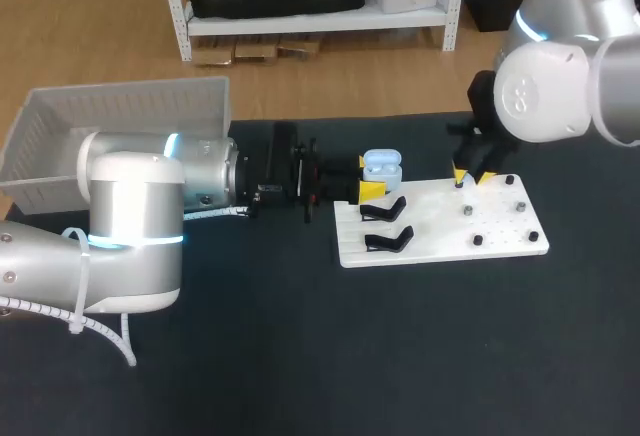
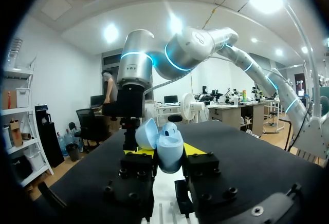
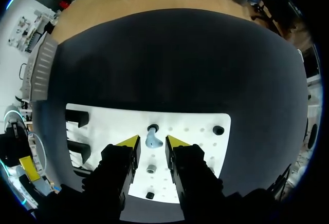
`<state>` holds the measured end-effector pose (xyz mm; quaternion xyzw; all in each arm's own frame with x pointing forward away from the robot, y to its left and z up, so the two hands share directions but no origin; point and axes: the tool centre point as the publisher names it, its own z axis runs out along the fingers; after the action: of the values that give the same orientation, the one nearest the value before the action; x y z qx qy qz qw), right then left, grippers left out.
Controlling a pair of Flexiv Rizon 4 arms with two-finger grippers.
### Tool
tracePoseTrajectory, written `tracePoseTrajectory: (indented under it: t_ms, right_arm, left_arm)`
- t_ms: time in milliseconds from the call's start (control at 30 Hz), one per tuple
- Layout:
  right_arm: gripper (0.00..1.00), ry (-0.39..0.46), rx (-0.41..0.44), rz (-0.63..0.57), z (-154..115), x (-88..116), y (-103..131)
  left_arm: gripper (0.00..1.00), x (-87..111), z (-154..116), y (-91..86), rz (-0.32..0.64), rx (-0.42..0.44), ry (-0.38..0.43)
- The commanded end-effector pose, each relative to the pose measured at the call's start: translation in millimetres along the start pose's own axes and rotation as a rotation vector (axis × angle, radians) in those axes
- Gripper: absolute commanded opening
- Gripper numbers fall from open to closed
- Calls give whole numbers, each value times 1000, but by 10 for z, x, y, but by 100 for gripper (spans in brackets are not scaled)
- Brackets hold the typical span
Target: Pick up each earbud case from the left stands, insert the matching earbuds, close the lid, and place the case in the box.
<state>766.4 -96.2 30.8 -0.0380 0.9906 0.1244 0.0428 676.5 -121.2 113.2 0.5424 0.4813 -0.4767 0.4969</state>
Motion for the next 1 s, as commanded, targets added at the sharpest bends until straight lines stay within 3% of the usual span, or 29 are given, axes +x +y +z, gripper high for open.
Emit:
tracePoseTrajectory:
  t_ms: [33,800,867,933,1000]
  right_arm:
    - [29,-2,5,3,10,17,2]
    - [17,12,18,8,42,-15,-9]
    - [12,13,18,8,43,-10,-7]
    - [0,13,20,7,41,-7,-5]
    - [0,13,21,8,18,5,-2]
  left_arm:
    - [0,7,7,-17,4,-8,-2]
    - [0,7,7,-17,4,-8,-2]
    - [0,7,7,-17,4,-8,-2]
    - [0,7,7,-17,4,-8,-2]
    - [0,7,7,-17,4,-8,-2]
